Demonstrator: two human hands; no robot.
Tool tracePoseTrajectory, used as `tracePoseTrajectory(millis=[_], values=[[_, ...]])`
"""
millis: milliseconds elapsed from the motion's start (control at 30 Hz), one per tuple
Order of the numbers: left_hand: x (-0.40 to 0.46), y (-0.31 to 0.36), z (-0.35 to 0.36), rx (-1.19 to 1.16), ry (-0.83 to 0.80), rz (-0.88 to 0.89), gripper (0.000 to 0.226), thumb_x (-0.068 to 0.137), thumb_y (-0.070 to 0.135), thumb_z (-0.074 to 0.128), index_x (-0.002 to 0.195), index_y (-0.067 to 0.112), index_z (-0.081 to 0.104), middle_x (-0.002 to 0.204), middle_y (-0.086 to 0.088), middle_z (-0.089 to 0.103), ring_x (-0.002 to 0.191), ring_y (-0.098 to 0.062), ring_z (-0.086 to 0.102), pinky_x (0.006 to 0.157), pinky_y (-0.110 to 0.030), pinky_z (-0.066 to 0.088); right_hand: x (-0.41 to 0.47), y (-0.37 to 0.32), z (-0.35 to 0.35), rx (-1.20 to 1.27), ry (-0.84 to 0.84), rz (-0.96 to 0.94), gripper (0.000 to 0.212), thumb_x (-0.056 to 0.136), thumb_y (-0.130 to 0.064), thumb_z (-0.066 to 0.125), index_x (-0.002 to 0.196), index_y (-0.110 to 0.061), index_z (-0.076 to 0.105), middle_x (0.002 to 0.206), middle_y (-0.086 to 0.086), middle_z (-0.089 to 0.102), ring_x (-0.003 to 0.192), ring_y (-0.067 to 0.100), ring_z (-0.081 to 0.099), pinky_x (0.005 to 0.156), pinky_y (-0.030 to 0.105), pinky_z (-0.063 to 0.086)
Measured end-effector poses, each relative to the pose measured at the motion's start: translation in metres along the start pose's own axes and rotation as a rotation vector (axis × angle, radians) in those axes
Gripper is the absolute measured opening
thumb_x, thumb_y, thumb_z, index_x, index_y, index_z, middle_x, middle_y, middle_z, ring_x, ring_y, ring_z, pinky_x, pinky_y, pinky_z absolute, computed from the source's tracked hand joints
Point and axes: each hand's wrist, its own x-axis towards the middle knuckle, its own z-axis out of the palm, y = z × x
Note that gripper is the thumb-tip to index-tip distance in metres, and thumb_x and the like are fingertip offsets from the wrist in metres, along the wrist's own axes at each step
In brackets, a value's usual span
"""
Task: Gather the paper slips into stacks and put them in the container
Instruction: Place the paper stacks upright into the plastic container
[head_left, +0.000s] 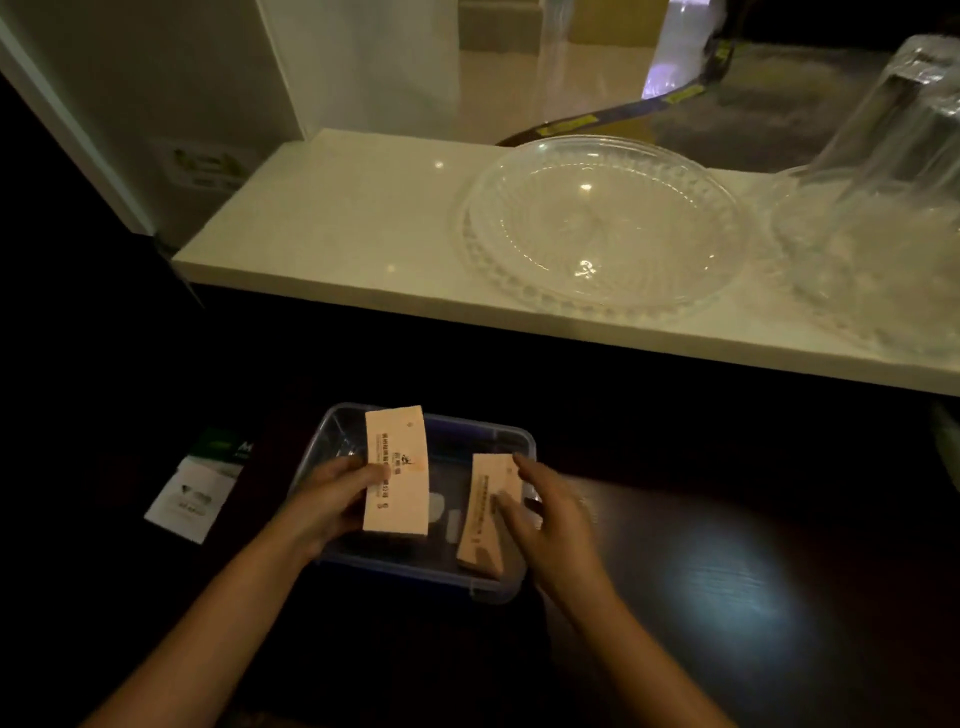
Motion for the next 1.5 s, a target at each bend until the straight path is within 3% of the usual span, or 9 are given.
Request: tracePoseTrajectory(millis=[67, 167, 267, 400, 633, 767, 933, 1300, 1500], values=[[0.017, -0.005, -0.005, 0.052, -0.032, -0.055, 0.012, 0.082, 0.011, 0.06, 0.093, 0.017, 0.06, 0.094, -0.009, 0.068, 0.094, -0.027, 0.062, 0.074, -0.04, 0.052, -0.001, -0.012, 0.017, 0.02, -0.053, 0.015, 0.033, 0.091, -0.016, 0.054, 0.116, -0.038, 0.055, 0.104, -0.027, 0.062, 0.096, -0.006, 0.056, 0.083, 0.005, 0.04], [0.036, -0.016, -0.004, 0.123, -0.091, -0.13, 0.024, 0.08, 0.013, 0.063, 0.103, 0.016, 0.059, 0.1, -0.009, 0.068, 0.097, -0.026, 0.061, 0.077, -0.039, 0.051, -0.002, -0.01, 0.04, -0.285, -0.243, 0.008, 0.06, 0.088, -0.031, 0.056, 0.141, -0.021, 0.029, 0.147, 0.001, 0.04, 0.137, 0.014, 0.031, 0.115, 0.032, 0.018], [0.045, -0.023, 0.002, 0.154, -0.122, -0.2, 0.025, 0.078, 0.015, 0.065, 0.103, 0.017, 0.059, 0.096, -0.005, 0.069, 0.096, -0.023, 0.062, 0.083, -0.041, 0.05, -0.001, 0.008, 0.047, -0.804, -0.293, -0.145, 0.077, 0.091, -0.035, 0.048, 0.145, -0.02, -0.005, 0.158, 0.006, -0.004, 0.138, 0.02, -0.02, 0.103, 0.046, -0.027], [0.05, -0.027, 0.008, 0.18, -0.157, -0.27, 0.024, 0.078, 0.014, 0.065, 0.101, 0.016, 0.058, 0.099, -0.007, 0.068, 0.099, -0.023, 0.06, 0.092, -0.045, 0.047, 0.006, 0.017, 0.045, -0.936, -0.335, -0.098, 0.062, 0.094, -0.05, 0.018, 0.144, -0.021, -0.004, 0.155, 0.0, -0.01, 0.135, 0.019, -0.026, 0.092, 0.051, -0.042], [0.051, -0.025, 0.015, 0.19, -0.206, -0.28, 0.021, 0.081, 0.012, 0.062, 0.102, 0.015, 0.059, 0.097, -0.004, 0.067, 0.1, -0.022, 0.06, 0.082, -0.039, 0.05, 0.01, 0.023, 0.041, -0.971, -0.414, -0.051, 0.07, 0.088, -0.064, 0.007, 0.144, -0.023, -0.004, 0.153, -0.003, -0.011, 0.134, 0.015, -0.024, 0.095, 0.048, -0.041], [0.048, -0.029, 0.024, 0.233, -0.203, -0.223, 0.014, 0.084, 0.011, 0.059, 0.095, 0.018, 0.06, 0.105, -0.006, 0.066, 0.093, -0.019, 0.06, 0.08, -0.036, 0.05, 0.011, 0.021, 0.039, -0.958, -0.446, -0.034, 0.068, 0.09, -0.06, 0.01, 0.144, -0.022, -0.005, 0.156, -0.002, -0.009, 0.132, 0.014, -0.024, 0.105, 0.051, -0.021], [0.043, -0.032, 0.036, 0.461, -0.113, -0.055, 0.033, 0.085, 0.009, 0.056, 0.119, 0.012, 0.056, 0.12, -0.011, 0.063, 0.105, -0.023, 0.06, 0.08, -0.031, 0.047, 0.009, 0.019, 0.039, -0.916, -0.456, -0.02, 0.064, 0.093, -0.054, 0.015, 0.144, -0.021, -0.005, 0.157, -0.002, -0.008, 0.132, 0.012, -0.024, 0.113, 0.049, -0.01], [0.043, -0.033, 0.043, 0.488, -0.123, -0.042, 0.034, 0.087, 0.011, 0.053, 0.121, 0.012, 0.054, 0.124, -0.011, 0.061, 0.109, -0.024, 0.059, 0.072, -0.026, 0.045, 0.01, 0.02, 0.036, -0.884, -0.475, 0.002, 0.062, 0.095, -0.049, 0.018, 0.145, -0.02, -0.005, 0.157, -0.001, -0.007, 0.141, 0.016, -0.015, 0.114, 0.051, -0.005], [0.035, -0.025, 0.036, 0.432, -0.159, -0.033, 0.033, 0.089, 0.017, 0.051, 0.121, 0.017, 0.052, 0.121, -0.006, 0.061, 0.085, -0.007, 0.056, 0.067, -0.022, 0.044, 0.008, 0.017, 0.036, -0.876, -0.472, 0.009, 0.062, 0.095, -0.048, 0.022, 0.145, -0.02, -0.002, 0.158, 0.002, -0.005, 0.144, 0.019, -0.011, 0.114, 0.053, -0.002]])
